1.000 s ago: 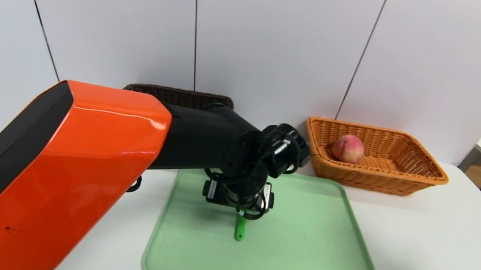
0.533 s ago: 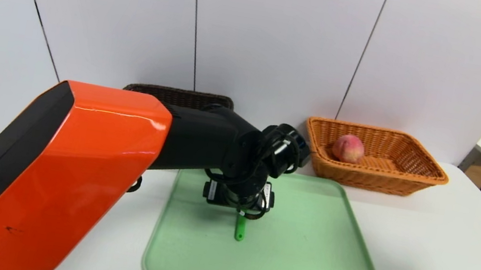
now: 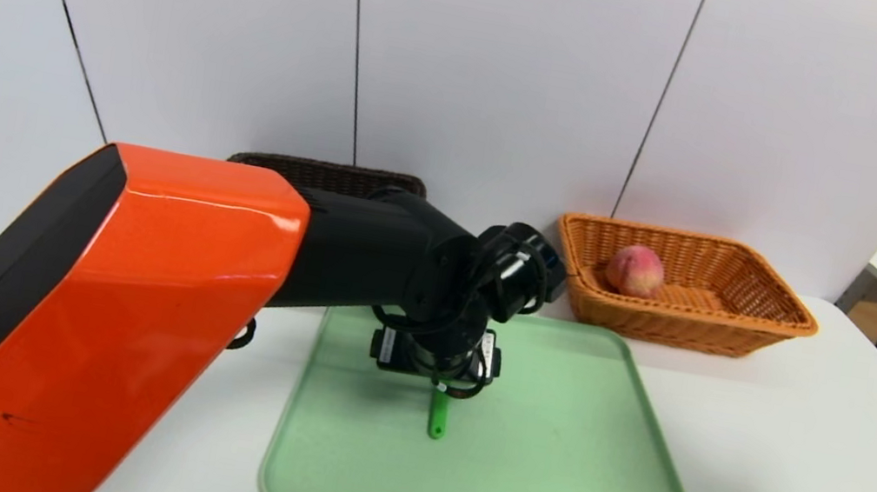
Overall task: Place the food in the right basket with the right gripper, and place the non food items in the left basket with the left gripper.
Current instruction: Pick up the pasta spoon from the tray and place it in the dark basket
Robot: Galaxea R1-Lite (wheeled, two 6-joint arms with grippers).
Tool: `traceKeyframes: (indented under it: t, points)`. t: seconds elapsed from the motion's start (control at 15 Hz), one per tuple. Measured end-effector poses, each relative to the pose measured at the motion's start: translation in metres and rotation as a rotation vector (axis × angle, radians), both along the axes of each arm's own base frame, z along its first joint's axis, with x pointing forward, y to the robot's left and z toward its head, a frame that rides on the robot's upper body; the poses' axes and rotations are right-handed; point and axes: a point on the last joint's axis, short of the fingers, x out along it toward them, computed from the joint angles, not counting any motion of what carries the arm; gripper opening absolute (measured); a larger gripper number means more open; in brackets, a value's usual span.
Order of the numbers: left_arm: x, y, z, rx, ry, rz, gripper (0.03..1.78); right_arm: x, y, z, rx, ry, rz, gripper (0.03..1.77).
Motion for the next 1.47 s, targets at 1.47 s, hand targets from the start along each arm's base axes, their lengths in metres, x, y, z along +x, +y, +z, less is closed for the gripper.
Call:
traceKeyframes:
  t: [1.47]
  points:
    - [0.0028, -0.0024, -0.0052, -0.014, 0.003, 0.005, 1.17, 0.0033, 0.0, -0.0006, 0.001, 0.005, 0.002, 1.7]
